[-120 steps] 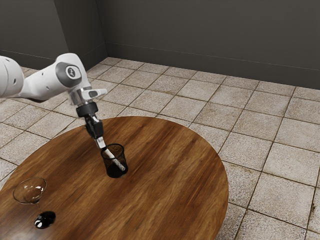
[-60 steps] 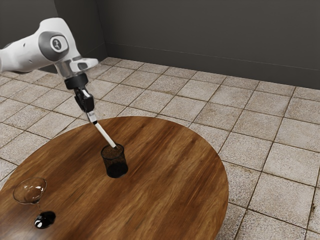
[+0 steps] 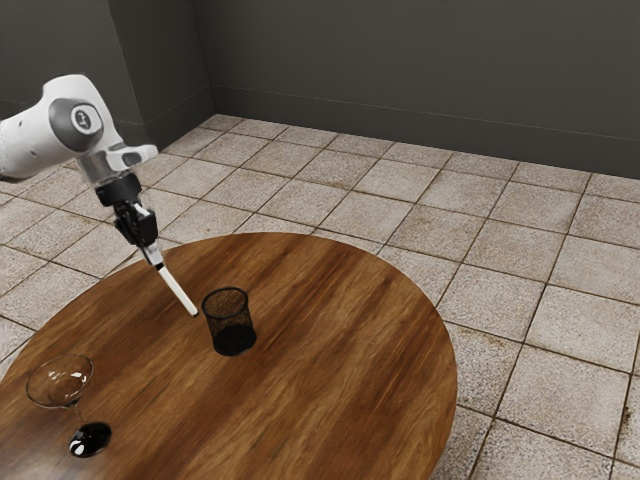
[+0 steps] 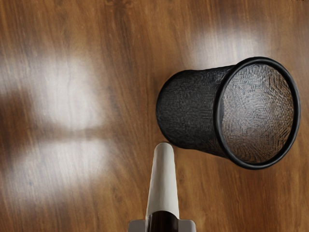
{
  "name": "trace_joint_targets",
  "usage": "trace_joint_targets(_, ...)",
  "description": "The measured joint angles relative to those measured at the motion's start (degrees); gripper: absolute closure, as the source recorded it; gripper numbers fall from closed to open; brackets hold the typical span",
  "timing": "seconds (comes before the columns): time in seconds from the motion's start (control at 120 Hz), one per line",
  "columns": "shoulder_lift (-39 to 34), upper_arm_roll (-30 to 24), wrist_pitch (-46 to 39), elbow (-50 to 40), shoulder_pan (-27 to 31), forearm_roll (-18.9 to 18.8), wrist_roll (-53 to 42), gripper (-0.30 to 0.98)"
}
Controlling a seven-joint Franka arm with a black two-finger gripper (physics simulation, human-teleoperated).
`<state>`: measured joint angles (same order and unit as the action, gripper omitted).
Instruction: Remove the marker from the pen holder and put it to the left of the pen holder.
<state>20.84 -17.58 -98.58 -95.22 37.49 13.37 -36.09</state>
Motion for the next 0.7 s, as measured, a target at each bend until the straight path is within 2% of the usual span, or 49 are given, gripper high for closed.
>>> trace_joint_targets(0.25,1.4,0.0,-11.2,-5.3,2.7,4.9,1.0,0.79)
trace_joint_targets(0.408,5.3,-0.1,-17.6,-6.9,3.5,6.9,1.8,0.77)
trace_joint_targets(0.592,6.5,-0.3,-20.7,-8.2,4.3,8.4,1.8,0.38)
trace_joint_targets(0.7,5.7,-2.6,-21.4,-10.7,5.4,8.2,1.6,0.23)
